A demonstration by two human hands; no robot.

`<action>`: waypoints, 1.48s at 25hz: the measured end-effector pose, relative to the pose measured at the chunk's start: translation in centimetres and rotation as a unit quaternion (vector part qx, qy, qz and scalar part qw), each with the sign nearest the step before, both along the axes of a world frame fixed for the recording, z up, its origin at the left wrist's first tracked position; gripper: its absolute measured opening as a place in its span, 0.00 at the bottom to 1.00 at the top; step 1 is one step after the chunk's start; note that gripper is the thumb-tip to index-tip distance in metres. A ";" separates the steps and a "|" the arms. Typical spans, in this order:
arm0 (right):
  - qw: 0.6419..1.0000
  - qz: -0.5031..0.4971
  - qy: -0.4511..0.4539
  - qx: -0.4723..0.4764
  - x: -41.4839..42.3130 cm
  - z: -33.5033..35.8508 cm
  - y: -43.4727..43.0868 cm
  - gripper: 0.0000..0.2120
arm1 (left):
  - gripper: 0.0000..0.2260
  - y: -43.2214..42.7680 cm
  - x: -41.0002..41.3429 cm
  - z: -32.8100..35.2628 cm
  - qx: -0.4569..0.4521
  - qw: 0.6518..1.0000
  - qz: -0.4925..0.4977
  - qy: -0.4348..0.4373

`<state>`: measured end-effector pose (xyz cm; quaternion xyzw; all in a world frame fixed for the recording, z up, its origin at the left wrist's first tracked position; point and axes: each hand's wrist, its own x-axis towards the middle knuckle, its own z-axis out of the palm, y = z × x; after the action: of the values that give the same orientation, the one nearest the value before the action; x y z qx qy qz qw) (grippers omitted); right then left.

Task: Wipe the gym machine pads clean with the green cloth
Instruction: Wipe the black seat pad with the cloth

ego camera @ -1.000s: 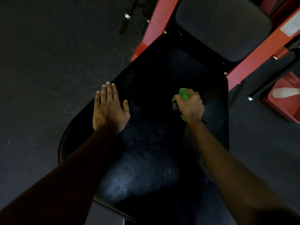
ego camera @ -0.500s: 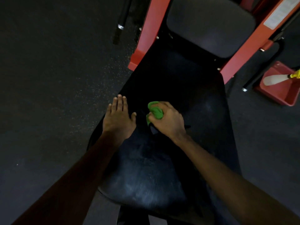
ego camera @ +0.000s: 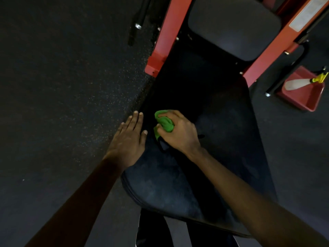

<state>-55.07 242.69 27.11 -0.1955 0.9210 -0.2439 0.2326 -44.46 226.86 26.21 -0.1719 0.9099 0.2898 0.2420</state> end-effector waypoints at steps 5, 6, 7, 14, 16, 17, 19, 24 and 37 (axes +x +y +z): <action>0.995 -0.095 0.001 0.040 -5.7 -3.2 -4.9 0.16 | 0.27 -0.3 1.1 -0.5 0.033 0.999 0.029 0.013; 0.992 -0.112 0.003 0.053 -6.2 -3.4 -5.9 0.16 | 0.26 -0.3 1.1 -0.5 0.039 0.999 0.034 0.018; 0.992 -0.111 0.001 0.059 -5.9 -3.3 -6.5 0.16 | 0.26 -0.3 1.2 -0.4 0.048 0.998 0.043 0.019; 0.999 0.038 0.007 -0.011 0.4 -0.1 -5.9 0.18 | 0.27 1.6 5.9 2.5 0.115 0.974 0.194 0.015; 1.000 0.016 0.012 0.020 -2.7 -1.8 -7.8 0.19 | 0.27 1.6 6.3 2.5 0.110 0.974 0.194 0.037; 0.999 -0.005 0.007 0.036 -4.4 -2.7 -8.9 0.18 | 0.27 1.6 6.3 2.3 0.104 0.976 0.185 0.047; 0.997 -0.037 0.004 0.066 -6.8 -4.1 -10.6 0.17 | 0.28 1.5 6.3 1.9 0.091 0.982 0.158 0.056; 0.998 0.037 -0.045 0.025 -3.4 -1.6 -7.0 0.17 | 0.29 1.5 6.3 2.3 0.048 0.991 0.116 0.042; 0.995 0.083 -0.016 -0.055 3.6 2.0 -2.5 0.17 | 0.30 4.6 9.8 3.4 -0.004 0.988 0.123 0.091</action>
<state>-51.45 240.15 29.07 -0.2798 0.8830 -0.2768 0.2557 -34.69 231.46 29.65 -0.2564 0.9013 0.3279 0.1196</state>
